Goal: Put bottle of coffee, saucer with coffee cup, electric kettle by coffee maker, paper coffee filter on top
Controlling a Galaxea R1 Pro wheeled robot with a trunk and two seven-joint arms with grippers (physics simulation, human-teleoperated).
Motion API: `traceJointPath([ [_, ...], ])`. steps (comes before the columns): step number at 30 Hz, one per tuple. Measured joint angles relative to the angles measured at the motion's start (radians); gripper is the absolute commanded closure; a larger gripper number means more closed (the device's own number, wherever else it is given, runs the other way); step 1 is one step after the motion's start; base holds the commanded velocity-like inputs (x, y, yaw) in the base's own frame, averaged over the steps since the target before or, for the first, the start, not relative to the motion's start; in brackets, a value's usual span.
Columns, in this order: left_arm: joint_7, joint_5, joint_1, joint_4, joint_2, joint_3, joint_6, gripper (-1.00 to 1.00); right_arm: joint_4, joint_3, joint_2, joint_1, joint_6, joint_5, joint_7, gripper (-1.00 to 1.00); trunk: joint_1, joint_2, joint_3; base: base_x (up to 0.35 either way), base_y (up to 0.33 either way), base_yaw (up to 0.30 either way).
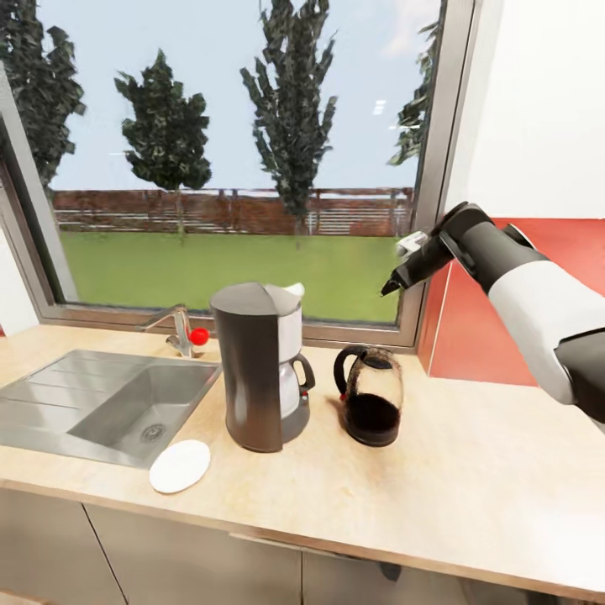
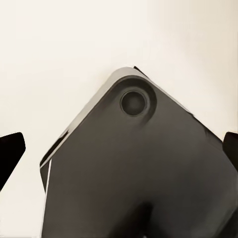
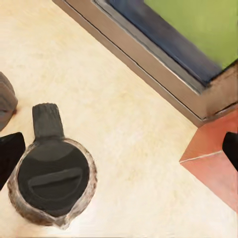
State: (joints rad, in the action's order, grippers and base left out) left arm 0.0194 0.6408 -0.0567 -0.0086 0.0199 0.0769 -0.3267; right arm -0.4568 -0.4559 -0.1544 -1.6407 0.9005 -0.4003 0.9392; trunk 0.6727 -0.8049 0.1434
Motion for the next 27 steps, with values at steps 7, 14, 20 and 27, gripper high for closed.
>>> traceJointPath([
  [7, 0.0, 0.0, 0.0, -0.001, -0.001, -0.002, 0.001, -1.0, 0.0, 0.035, 0.011, 0.0, 0.006, 0.003, -0.09, -1.0, 0.0, 0.0, 0.0, -0.33, 0.0, 0.0],
  [14, 0.0, 0.001, 0.0, -0.001, -0.002, -0.002, -0.004, -1.0, 0.0, 0.036, 0.011, 0.0, 0.007, 0.003, -0.09, -1.0, 0.0, 0.0, 0.0, -0.331, 0.0, 0.0],
  [20, 0.0, 0.002, 0.0, -0.001, -0.004, -0.001, -0.008, -1.0, 0.0, 0.033, 0.008, 0.0, 0.008, 0.001, -0.106, -1.0, 0.0, 0.0, 0.0, -0.331, 0.0, 0.0],
  [27, 0.0, 0.004, 0.0, -0.001, -0.006, 0.0, -0.009, -1.0, 0.0, 0.032, -0.001, 0.0, 0.03, 0.001, -0.11, -1.0, 0.0, 0.0, -0.005, -0.331, 0.0, 0.0],
])
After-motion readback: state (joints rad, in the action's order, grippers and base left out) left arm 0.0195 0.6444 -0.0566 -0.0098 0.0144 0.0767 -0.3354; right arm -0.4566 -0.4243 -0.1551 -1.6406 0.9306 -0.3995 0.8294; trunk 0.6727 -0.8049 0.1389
